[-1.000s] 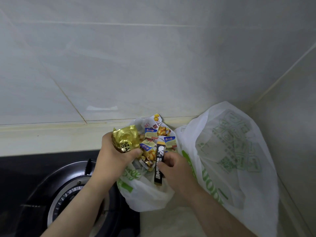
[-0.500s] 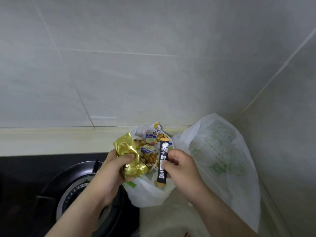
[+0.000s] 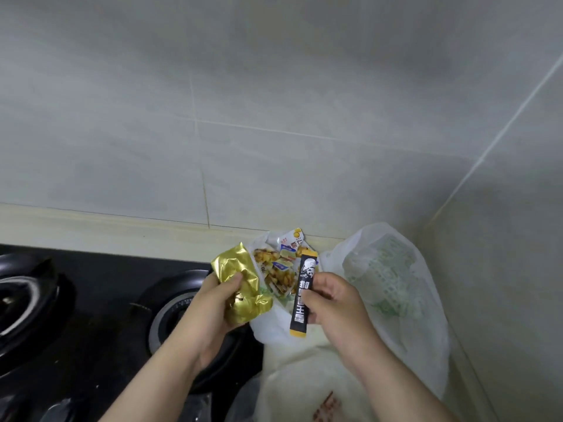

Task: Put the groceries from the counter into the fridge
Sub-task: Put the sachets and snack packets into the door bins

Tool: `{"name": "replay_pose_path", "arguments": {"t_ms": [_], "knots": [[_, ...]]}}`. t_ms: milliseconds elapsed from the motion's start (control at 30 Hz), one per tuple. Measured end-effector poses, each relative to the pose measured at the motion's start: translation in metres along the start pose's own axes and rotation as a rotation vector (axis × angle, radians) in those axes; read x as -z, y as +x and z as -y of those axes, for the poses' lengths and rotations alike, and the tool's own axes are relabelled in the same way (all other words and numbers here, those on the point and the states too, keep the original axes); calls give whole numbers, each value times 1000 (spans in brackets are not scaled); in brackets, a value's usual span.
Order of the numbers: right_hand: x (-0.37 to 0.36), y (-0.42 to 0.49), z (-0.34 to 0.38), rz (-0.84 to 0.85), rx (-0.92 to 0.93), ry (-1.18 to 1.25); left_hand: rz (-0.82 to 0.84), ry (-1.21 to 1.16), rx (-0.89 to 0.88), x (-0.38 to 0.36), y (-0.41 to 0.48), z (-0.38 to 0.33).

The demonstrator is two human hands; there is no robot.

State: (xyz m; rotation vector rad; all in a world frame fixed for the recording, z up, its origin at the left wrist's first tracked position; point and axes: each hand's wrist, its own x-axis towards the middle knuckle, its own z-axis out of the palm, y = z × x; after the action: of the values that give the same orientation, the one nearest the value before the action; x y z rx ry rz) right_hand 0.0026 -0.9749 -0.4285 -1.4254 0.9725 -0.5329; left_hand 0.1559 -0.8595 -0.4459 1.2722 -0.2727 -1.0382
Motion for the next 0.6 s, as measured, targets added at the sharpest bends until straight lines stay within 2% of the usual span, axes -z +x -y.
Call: {"name": "replay_pose_path", "arguments": {"t_ms": [133,300,600], "knots": [[-15,-19,12,100,16,-9,-78,-13,-4,12,-38,-4],[-44,-36,20,261,34,-52,-231,18,-116,32,-91,-10],[-73,-84,31,589,143,-110,-481,-209,-203,46,-193,2]]}}
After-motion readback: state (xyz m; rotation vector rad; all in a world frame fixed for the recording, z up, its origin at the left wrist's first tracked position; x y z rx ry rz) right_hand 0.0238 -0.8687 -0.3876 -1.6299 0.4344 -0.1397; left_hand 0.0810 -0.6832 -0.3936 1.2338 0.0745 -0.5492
